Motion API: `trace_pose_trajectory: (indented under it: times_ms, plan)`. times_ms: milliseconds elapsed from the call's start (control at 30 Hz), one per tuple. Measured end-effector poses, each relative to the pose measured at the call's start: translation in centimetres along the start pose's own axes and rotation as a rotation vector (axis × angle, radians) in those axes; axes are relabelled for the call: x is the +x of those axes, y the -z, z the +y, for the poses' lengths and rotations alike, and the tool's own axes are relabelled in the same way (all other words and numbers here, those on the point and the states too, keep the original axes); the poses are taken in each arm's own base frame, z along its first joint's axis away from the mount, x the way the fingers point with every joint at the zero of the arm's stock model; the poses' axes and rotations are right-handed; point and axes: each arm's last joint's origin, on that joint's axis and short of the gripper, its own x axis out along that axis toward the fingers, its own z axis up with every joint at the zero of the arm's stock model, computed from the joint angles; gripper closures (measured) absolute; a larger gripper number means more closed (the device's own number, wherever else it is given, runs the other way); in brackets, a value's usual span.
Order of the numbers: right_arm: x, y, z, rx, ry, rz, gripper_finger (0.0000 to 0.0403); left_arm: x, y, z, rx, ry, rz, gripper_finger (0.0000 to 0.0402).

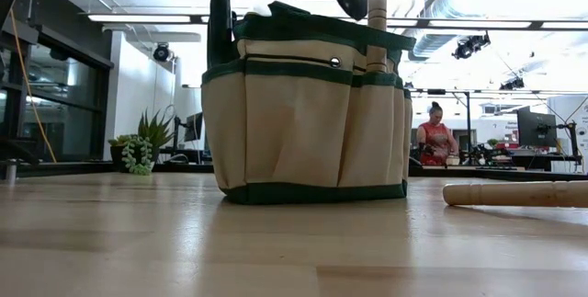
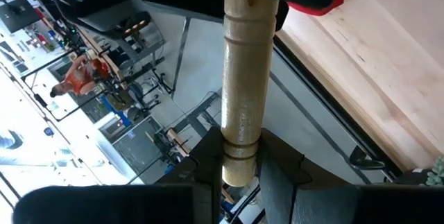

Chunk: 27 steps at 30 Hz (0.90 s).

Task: Pick & Place Garden tools in Gardening bag
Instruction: Put the brown trowel into the white gardening bag

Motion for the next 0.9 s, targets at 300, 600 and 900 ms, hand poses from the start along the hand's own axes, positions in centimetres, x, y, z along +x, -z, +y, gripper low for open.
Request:
trace_pose_trajectory:
  times_ms: [300,600,900]
  plan:
    - [0.0,0.3,-0.3,0.006,0.033,0.029,0.0339,-0.1,0.1,0.0,-0.004,-0.002,0.002,0.0345]
    - [-0.1,0.6,-0.3,0.003,0.036,0.057,0.0339,-0.1,0.0,0.0,-0.053,0.002,-0.006,0.0311]
    - [-0.2,0.9,-0.6,0.005,0.052,0.099,0.0342,-0.6,1.3,0.4,-0.174,-0.08,0.09,0.0204]
